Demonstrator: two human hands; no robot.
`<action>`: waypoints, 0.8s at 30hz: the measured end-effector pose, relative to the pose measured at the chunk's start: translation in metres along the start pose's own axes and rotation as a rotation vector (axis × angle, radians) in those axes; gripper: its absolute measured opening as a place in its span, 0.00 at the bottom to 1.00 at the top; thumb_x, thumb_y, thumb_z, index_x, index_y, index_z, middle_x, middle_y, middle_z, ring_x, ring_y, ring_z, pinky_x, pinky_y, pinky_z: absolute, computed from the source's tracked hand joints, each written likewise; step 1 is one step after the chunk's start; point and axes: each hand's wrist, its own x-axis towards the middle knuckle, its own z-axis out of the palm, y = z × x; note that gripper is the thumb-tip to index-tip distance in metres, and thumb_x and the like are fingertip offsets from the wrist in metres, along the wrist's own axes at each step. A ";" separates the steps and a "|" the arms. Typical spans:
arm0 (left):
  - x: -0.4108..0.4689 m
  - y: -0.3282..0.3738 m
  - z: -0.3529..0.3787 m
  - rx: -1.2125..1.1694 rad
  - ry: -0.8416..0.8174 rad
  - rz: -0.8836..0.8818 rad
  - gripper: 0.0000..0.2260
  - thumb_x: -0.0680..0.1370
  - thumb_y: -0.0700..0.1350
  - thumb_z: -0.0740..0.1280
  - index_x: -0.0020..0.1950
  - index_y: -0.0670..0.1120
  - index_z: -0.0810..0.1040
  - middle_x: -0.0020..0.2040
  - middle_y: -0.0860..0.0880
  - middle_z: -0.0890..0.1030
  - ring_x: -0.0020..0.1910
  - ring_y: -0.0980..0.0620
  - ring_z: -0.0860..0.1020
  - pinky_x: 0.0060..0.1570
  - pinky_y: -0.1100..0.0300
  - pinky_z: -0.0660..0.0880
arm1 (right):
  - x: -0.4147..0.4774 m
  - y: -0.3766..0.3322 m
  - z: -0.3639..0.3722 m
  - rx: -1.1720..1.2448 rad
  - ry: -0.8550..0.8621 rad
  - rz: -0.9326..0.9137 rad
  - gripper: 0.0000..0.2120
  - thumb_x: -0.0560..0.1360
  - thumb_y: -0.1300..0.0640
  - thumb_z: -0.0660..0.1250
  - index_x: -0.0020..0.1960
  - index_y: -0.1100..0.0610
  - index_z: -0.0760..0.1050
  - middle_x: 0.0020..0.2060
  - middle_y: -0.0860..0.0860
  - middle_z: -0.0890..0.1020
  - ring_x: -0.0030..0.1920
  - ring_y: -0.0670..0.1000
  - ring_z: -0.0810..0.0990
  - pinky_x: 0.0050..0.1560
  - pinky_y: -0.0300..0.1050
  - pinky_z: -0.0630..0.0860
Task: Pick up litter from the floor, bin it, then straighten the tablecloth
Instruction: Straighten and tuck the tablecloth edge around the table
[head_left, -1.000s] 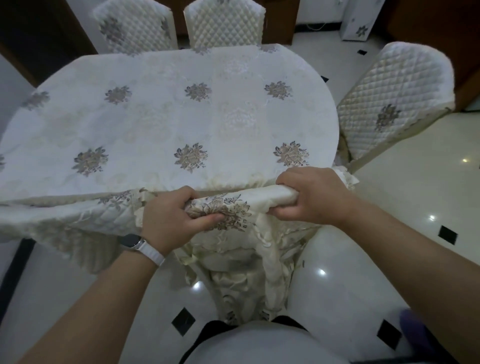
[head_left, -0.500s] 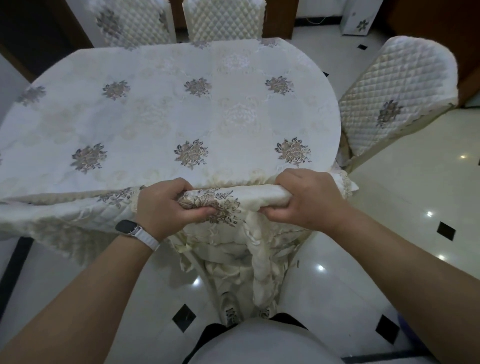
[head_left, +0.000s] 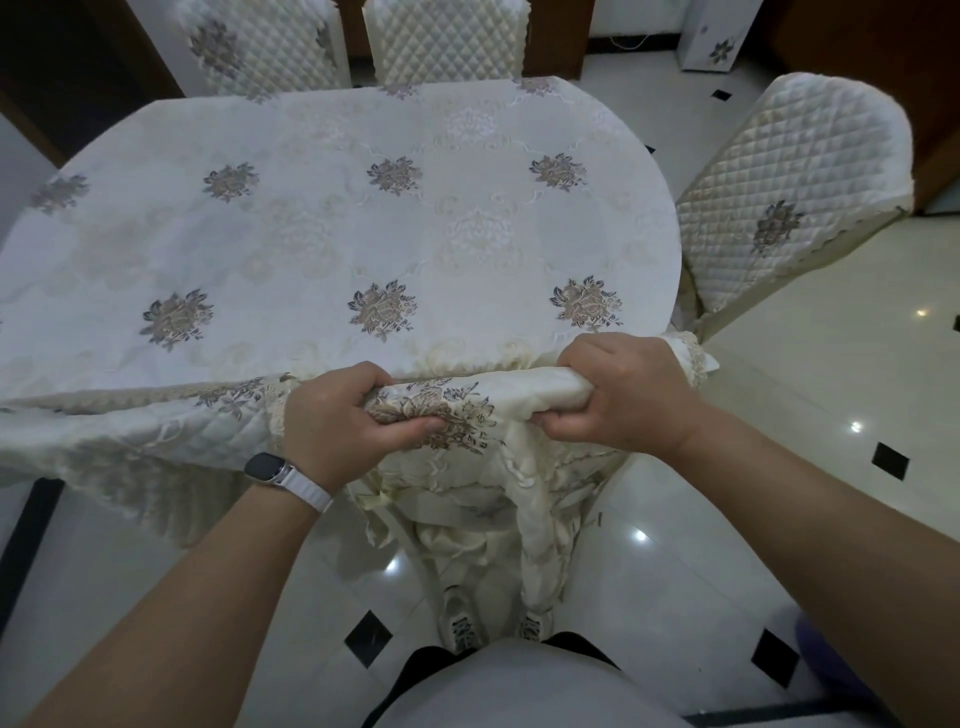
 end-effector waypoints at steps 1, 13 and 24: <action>-0.001 0.000 0.001 -0.001 0.005 0.000 0.32 0.66 0.75 0.62 0.35 0.45 0.76 0.24 0.54 0.67 0.23 0.54 0.68 0.23 0.61 0.66 | 0.000 0.001 0.000 -0.001 -0.002 -0.007 0.22 0.63 0.37 0.70 0.34 0.57 0.74 0.27 0.49 0.75 0.27 0.52 0.74 0.23 0.44 0.69; -0.004 -0.004 -0.003 -0.113 -0.066 0.008 0.28 0.66 0.73 0.66 0.41 0.47 0.81 0.25 0.55 0.72 0.25 0.56 0.72 0.28 0.64 0.70 | 0.001 -0.002 -0.012 0.091 -0.205 0.096 0.18 0.62 0.42 0.76 0.43 0.53 0.79 0.34 0.47 0.79 0.36 0.53 0.79 0.32 0.45 0.72; -0.018 -0.013 -0.008 -0.131 -0.030 0.007 0.26 0.65 0.70 0.69 0.43 0.48 0.83 0.34 0.53 0.81 0.32 0.56 0.78 0.29 0.55 0.76 | 0.001 -0.017 -0.010 0.152 -0.219 0.106 0.16 0.61 0.44 0.76 0.41 0.54 0.80 0.33 0.47 0.80 0.35 0.52 0.78 0.32 0.46 0.73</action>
